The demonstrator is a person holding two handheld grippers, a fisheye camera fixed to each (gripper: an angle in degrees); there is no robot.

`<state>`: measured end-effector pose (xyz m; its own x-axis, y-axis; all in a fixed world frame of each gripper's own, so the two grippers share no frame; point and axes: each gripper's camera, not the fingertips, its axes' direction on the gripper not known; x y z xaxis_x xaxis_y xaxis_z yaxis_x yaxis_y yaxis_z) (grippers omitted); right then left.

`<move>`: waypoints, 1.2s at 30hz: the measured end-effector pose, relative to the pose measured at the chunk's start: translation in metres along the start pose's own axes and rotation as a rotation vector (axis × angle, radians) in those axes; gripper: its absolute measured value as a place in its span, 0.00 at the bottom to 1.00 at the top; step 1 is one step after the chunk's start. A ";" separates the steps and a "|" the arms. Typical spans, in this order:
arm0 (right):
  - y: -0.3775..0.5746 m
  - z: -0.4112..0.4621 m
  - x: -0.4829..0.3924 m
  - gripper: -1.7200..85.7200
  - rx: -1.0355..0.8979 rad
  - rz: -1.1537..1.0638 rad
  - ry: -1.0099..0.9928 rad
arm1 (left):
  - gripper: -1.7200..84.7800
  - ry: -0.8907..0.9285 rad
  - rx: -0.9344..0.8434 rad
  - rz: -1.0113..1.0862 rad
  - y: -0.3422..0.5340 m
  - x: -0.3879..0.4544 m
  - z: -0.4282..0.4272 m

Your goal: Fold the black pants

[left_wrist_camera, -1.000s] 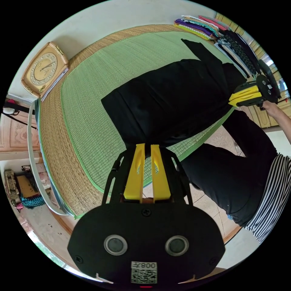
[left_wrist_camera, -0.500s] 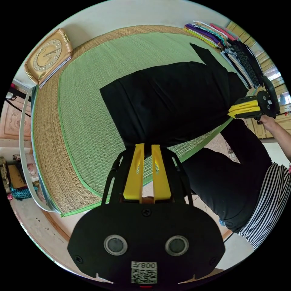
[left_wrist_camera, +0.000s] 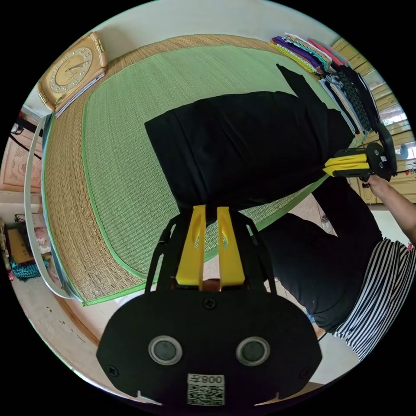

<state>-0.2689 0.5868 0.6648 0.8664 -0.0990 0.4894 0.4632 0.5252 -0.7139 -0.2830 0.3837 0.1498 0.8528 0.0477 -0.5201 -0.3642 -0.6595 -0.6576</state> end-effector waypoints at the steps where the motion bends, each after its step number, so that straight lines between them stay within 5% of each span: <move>1: 0.001 -0.002 0.002 0.04 -0.001 -0.009 0.001 | 0.03 -0.016 0.000 0.008 0.000 -0.001 0.001; 12: 0.018 -0.004 0.021 0.04 0.020 0.004 -0.025 | 0.04 -0.008 0.017 -0.030 0.004 -0.021 0.031; 26: 0.040 -0.025 0.053 0.05 0.079 0.025 -0.060 | 0.09 0.223 0.141 -0.181 0.028 -0.063 0.058; 36: 0.054 -0.048 0.084 0.06 0.137 0.111 -0.157 | 0.06 0.186 0.241 -0.365 0.039 -0.067 0.075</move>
<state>-0.1624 0.5663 0.6436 0.8659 0.0927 0.4916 0.3282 0.6364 -0.6980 -0.3822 0.4116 0.1180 0.9858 0.0941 -0.1389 -0.0855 -0.4306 -0.8985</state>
